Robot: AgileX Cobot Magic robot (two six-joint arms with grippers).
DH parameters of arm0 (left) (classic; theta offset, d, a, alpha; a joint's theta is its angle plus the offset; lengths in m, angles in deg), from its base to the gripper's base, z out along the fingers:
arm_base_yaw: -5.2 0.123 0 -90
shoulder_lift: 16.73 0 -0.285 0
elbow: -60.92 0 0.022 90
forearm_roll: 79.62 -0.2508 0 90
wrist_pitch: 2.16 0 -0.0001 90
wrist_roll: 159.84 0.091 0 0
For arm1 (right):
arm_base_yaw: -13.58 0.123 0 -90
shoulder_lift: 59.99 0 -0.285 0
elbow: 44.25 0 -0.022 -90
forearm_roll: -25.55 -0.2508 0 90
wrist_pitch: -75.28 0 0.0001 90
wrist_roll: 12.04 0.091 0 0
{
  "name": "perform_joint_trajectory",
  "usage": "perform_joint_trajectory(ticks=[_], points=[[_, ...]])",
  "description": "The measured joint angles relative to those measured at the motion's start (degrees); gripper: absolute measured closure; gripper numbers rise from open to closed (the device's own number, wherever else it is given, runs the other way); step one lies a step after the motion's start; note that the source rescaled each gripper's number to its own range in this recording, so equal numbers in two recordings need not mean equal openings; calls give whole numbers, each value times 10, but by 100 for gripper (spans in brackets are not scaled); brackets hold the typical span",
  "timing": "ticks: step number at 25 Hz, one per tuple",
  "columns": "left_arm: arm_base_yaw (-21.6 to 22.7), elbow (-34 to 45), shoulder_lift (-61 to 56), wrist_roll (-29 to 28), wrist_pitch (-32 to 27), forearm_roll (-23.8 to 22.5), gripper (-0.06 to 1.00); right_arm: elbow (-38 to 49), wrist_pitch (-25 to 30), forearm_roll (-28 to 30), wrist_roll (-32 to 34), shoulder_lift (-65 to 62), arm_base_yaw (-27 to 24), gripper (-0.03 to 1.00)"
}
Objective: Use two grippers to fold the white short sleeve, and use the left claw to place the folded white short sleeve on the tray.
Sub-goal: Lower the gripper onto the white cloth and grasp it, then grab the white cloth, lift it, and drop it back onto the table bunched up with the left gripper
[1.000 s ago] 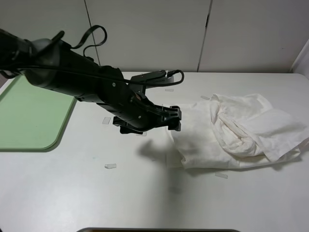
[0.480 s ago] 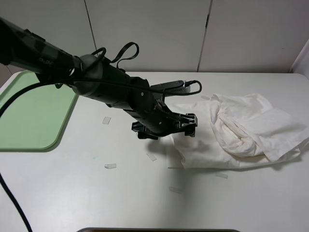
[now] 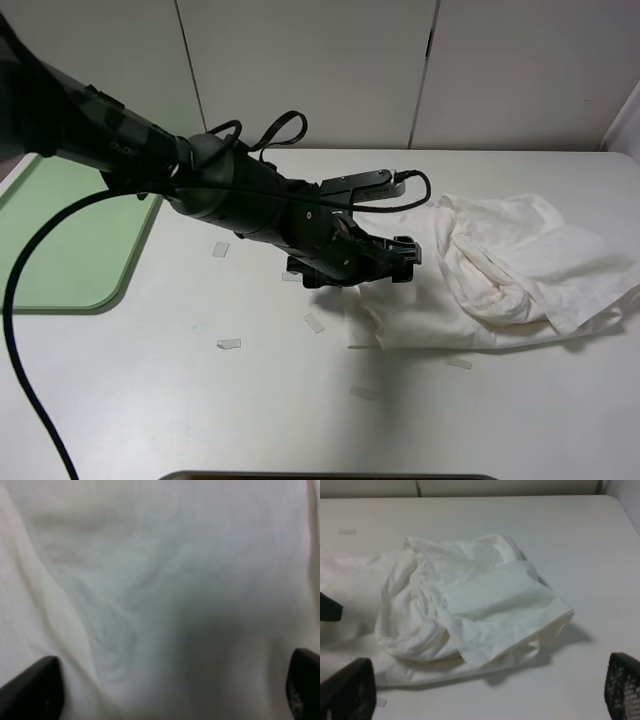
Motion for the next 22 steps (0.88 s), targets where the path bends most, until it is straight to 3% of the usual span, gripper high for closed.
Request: perform_joint_trajectory(ticks=[9, 10, 13, 17, 22], points=[[-3, -1, 9, -6, 17, 0, 41, 0, 0, 0, 0, 0, 0, -3], [-3, -1, 9, -6, 17, 0, 41, 0, 0, 0, 0, 0, 0, -3], [-3, -1, 9, -6, 19, 0, 67, 0, 0, 0, 0, 0, 0, -3], [-3, -1, 10, -6, 19, 0, 91, 0, 0, 0, 0, 0, 0, -3], [0, -1, 7, 7, 14, 0, 94, 0, 0, 0, 0, 0, 0, -3]])
